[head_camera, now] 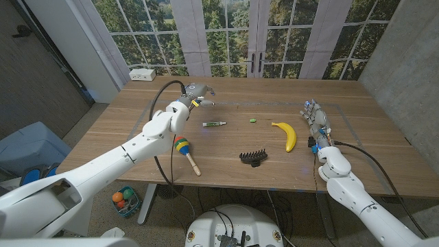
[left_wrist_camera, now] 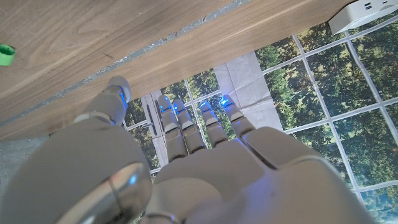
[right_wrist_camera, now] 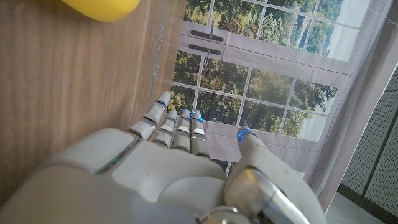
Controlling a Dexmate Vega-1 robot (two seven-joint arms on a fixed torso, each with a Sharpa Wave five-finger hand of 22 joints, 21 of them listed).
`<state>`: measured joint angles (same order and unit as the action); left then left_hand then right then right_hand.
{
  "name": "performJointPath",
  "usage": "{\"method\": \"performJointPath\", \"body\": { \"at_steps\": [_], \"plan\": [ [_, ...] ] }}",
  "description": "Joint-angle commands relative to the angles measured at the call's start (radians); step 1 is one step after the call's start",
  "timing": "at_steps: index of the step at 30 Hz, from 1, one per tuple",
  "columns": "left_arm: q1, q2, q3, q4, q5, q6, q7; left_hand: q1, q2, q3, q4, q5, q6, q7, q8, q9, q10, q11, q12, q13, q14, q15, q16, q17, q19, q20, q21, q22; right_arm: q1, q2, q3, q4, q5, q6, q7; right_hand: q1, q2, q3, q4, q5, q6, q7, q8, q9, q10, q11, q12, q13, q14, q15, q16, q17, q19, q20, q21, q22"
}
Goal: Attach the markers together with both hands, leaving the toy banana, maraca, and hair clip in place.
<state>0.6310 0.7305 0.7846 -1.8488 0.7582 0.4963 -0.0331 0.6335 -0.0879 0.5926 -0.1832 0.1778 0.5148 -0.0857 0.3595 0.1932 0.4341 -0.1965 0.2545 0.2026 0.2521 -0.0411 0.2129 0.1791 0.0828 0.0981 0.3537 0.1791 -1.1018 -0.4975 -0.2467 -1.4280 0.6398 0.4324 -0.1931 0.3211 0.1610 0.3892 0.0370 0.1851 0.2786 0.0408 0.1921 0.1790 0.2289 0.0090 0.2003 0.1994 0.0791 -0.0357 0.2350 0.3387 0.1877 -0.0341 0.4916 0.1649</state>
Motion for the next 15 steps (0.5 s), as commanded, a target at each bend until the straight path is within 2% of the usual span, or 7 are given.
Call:
{"method": "performJointPath", "body": {
  "at_steps": [1, 7, 8, 10, 15],
  "plan": [
    [-0.018, -0.009, 0.033, -0.001, 0.068, 0.039, -0.067, 0.016, -0.003, -0.008, 0.001, 0.002, 0.020, 0.000, 0.011, 0.004, 0.011, 0.001, -0.003, 0.002, 0.013, -0.062, -0.002, 0.004, 0.005, 0.005, -0.003, 0.004, -0.003, 0.007, 0.004, 0.006, 0.007, 0.009, 0.001, -0.013, 0.002, 0.003, -0.006, -0.004, 0.009, 0.001, 0.004, 0.002, 0.007, 0.003, 0.009, 0.004, 0.007, -0.021, 0.007, 0.000, 0.010, -0.030, -0.001, 0.005],
    [-0.021, -0.015, 0.044, -0.002, 0.096, 0.052, -0.095, 0.026, -0.006, -0.012, 0.001, 0.002, 0.027, -0.001, 0.014, 0.005, 0.024, -0.003, -0.001, 0.002, 0.016, -0.062, -0.002, 0.004, 0.006, 0.005, -0.006, 0.004, -0.007, 0.008, 0.006, 0.006, 0.010, 0.014, 0.002, -0.014, 0.002, 0.003, -0.008, -0.004, 0.012, 0.001, 0.004, 0.002, 0.009, 0.002, 0.010, 0.004, 0.011, -0.021, 0.009, 0.000, 0.012, -0.031, -0.004, 0.005],
    [-0.021, -0.015, 0.044, -0.002, 0.096, 0.052, -0.100, 0.030, -0.008, -0.015, 0.001, 0.001, 0.028, -0.001, 0.014, 0.005, 0.032, 0.013, -0.001, 0.001, 0.019, -0.069, -0.001, 0.004, 0.008, 0.004, -0.008, 0.004, -0.008, 0.007, 0.006, 0.007, 0.008, 0.015, 0.003, -0.014, 0.002, 0.003, -0.008, -0.004, 0.012, 0.001, 0.004, 0.002, 0.010, 0.002, 0.010, 0.004, 0.010, -0.021, 0.009, 0.000, 0.012, -0.031, -0.004, 0.005],
    [-0.023, -0.014, 0.045, -0.004, 0.099, 0.054, -0.116, 0.037, -0.011, -0.021, 0.003, 0.000, 0.038, -0.003, 0.018, 0.005, 0.049, 0.023, 0.002, 0.001, 0.018, -0.081, -0.003, 0.004, 0.011, 0.001, -0.010, 0.004, -0.009, 0.007, 0.006, 0.007, 0.008, 0.016, 0.003, -0.015, 0.002, 0.002, -0.008, -0.004, 0.012, 0.001, 0.004, 0.002, 0.011, 0.002, 0.010, 0.004, 0.011, -0.020, 0.009, 0.000, 0.013, -0.031, -0.004, 0.005],
    [-0.025, -0.017, 0.050, -0.006, 0.111, 0.065, -0.146, 0.044, -0.012, -0.029, 0.006, 0.000, 0.061, 0.001, 0.026, 0.005, 0.074, 0.009, 0.005, -0.001, 0.029, -0.087, -0.001, 0.003, 0.012, -0.001, -0.015, 0.004, -0.011, 0.010, 0.008, 0.009, 0.012, 0.020, 0.006, -0.016, 0.003, 0.002, -0.009, -0.004, 0.012, 0.001, 0.004, 0.002, 0.012, 0.002, 0.010, 0.004, 0.012, -0.021, 0.010, -0.001, 0.014, -0.030, -0.006, 0.005]
  ]
}}
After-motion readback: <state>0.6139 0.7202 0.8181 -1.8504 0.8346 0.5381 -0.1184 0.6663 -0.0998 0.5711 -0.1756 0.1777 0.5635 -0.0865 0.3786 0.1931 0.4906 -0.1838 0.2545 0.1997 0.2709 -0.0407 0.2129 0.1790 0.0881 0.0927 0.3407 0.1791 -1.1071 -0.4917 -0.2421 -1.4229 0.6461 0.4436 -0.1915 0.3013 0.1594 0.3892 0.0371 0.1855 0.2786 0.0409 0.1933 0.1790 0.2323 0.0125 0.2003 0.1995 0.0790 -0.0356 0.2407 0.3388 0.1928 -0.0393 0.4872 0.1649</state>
